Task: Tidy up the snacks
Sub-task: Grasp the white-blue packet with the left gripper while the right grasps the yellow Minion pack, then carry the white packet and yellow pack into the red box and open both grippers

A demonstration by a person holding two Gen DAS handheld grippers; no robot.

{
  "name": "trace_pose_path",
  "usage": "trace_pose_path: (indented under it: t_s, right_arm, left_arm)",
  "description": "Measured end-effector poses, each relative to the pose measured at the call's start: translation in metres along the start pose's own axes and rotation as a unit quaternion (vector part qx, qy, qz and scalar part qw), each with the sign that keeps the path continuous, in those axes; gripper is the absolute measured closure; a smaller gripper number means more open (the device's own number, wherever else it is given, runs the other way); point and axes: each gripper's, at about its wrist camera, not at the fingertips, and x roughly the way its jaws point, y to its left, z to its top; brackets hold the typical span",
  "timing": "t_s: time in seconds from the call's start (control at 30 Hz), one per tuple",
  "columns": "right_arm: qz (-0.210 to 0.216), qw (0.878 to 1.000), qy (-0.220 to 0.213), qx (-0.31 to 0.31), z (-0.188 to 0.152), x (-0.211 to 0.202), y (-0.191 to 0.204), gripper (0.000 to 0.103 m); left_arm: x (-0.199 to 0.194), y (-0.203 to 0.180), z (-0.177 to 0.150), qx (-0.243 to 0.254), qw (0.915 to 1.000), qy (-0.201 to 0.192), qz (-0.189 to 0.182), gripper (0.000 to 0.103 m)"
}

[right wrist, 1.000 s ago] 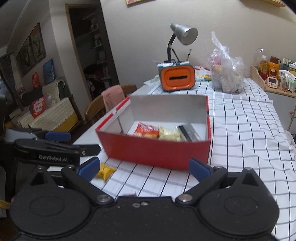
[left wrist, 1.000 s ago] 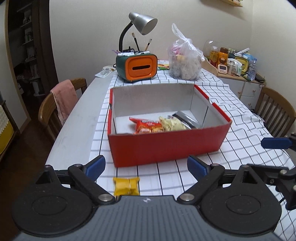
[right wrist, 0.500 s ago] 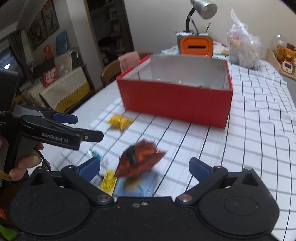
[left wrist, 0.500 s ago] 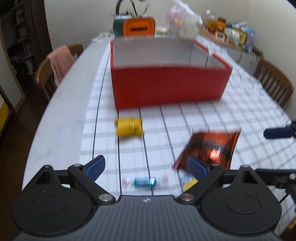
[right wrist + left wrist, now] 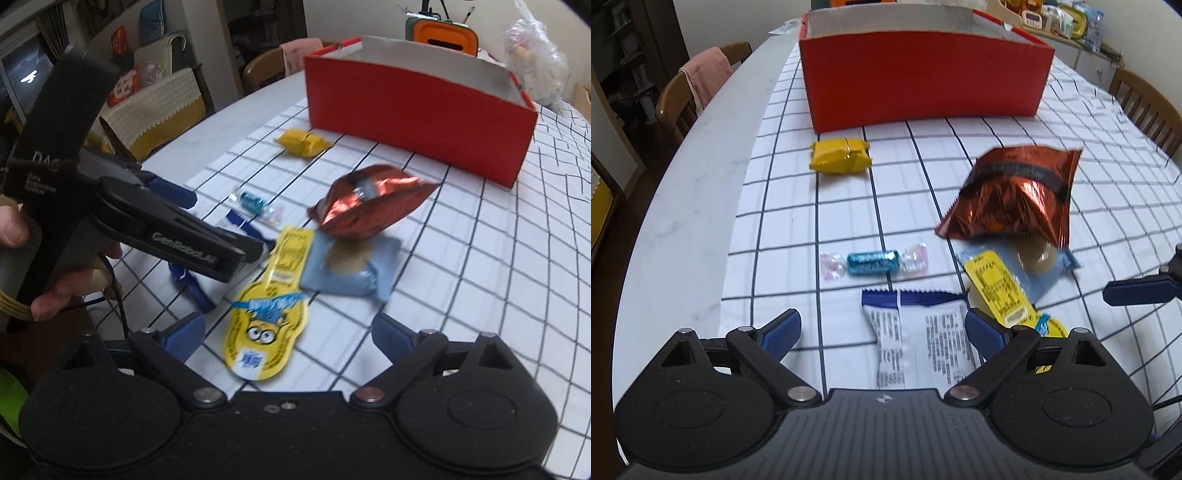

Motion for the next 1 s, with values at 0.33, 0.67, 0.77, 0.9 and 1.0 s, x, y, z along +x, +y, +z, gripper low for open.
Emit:
trace_pose_path:
  t_s: [0.33, 0.67, 0.77, 0.9, 1.0]
  right_arm:
    - [-0.003, 0.999, 0.021, -0.03, 0.008, 0.014, 0.024, 0.023]
    - [-0.032, 0.996, 0.056, -0.055, 0.015, 0.036, 0.032, 0.039]
    - [-0.04, 0.995, 0.058, -0.065, 0.016, 0.038, 0.035, 0.041]
    - [-0.044, 0.996, 0.053, -0.065, 0.017, 0.037, 0.035, 0.051]
    - [-0.042, 0.996, 0.05, -0.064, 0.016, 0.037, 0.035, 0.052]
  left_arm:
    - [0.002, -0.003, -0.004, -0.003, 1.0, 0.006, -0.002, 0.007]
    - [-0.004, -0.004, -0.007, 0.004, 0.9998, -0.008, -0.019, 0.029]
    - [-0.006, -0.004, -0.009, 0.011, 0.9995, -0.016, -0.023, 0.041]
    - [-0.009, -0.001, -0.01, 0.011, 0.9993, -0.022, -0.03, 0.054]
    - [-0.01, 0.003, -0.011, 0.003, 0.999, -0.025, -0.038, 0.055]
